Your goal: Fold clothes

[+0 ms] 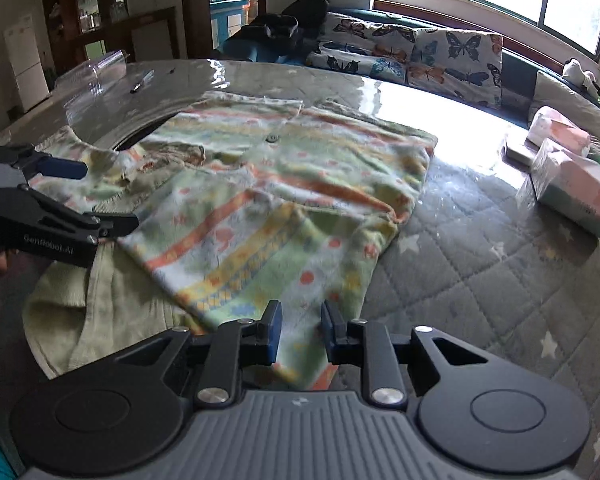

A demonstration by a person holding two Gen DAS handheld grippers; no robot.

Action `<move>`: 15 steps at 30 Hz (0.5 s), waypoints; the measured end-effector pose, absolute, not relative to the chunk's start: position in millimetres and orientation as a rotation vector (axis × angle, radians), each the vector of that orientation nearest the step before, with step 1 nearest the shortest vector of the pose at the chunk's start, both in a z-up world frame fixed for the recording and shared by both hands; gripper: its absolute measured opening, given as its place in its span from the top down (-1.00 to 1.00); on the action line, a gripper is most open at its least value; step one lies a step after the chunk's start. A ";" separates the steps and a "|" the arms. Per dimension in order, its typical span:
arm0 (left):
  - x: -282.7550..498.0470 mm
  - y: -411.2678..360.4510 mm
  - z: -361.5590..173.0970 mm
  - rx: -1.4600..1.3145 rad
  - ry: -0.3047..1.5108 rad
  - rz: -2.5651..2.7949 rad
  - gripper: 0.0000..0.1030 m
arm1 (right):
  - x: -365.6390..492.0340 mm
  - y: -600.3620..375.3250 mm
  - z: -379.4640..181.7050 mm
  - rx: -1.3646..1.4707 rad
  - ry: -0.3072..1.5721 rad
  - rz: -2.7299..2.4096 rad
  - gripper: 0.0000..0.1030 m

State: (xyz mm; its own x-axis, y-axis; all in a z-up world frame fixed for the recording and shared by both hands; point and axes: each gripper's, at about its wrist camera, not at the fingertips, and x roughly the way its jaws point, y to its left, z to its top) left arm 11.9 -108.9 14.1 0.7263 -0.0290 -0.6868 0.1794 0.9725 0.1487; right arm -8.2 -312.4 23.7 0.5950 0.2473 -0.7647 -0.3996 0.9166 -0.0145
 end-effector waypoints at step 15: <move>-0.3 -92.6 18.9 0.174 0.750 -0.101 -1.00 | 15.8 -260.0 44.2 -0.240 0.774 0.504 0.57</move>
State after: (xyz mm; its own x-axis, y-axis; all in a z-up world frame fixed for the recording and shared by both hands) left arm -0.3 -92.6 18.9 0.7275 -0.0285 -0.6855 0.1530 0.9807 0.1215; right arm 15.8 -260.0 44.2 0.6052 0.3447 -0.7176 -0.5167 0.8558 -0.0247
